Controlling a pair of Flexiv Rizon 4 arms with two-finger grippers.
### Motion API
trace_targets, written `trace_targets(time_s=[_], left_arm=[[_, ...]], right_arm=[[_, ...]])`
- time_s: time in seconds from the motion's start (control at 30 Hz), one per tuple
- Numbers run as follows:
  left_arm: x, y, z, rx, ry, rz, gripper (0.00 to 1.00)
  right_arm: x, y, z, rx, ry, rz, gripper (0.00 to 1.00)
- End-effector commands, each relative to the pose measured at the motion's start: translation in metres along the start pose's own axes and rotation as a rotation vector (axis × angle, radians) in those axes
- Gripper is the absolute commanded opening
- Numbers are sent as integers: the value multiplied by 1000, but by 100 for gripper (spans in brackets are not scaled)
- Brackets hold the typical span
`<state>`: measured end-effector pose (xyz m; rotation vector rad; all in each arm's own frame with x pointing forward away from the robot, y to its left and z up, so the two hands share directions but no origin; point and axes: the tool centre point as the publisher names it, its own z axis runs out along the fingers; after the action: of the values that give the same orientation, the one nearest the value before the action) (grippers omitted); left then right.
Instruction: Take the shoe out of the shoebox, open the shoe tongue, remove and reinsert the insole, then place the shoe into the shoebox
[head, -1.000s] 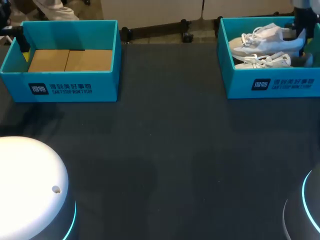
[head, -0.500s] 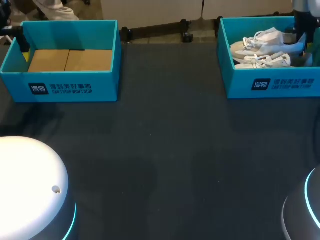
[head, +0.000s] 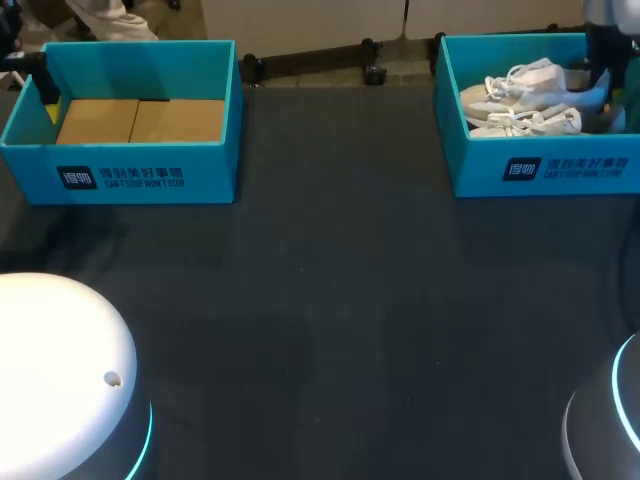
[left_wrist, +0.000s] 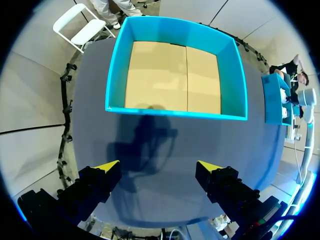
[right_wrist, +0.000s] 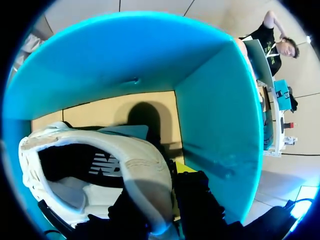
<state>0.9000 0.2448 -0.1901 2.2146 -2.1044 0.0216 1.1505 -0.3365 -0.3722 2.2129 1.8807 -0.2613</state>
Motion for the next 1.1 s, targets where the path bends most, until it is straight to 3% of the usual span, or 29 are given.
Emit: trace_targets(time_s=[0.03,0.3,0.33,0.37,0.43,0.47,0.5,0.77,1.1], left_arm=[[0,0,0,-2,-3,0,100],[0,0,0,-2,-3,0,100],[0,0,0,-2,-3,0,100],[0,0,0,-2,-3,0,100],[0,0,0,-2,-3,0,100],[0,0,0,-2,-3,0,100],[0,0,0,-2,-3,0,100],[0,0,0,-2,-3,0,100],[0,0,0,-2,-3,0,100]], right_arm=[[4,9,8,28,3,-6,0],[5,10,12,42,15,-20,0],[6,10,11,43,17,-22,6],[6,10,10,44,18,-23,23],[6,10,8,45,21,-26,44],[6,10,6,48,26,-29,87],[5,10,5,48,31,-29,100],[-2,8,-15,50,50,-22,100],[-4,-9,-86,23,121,-36,100]])
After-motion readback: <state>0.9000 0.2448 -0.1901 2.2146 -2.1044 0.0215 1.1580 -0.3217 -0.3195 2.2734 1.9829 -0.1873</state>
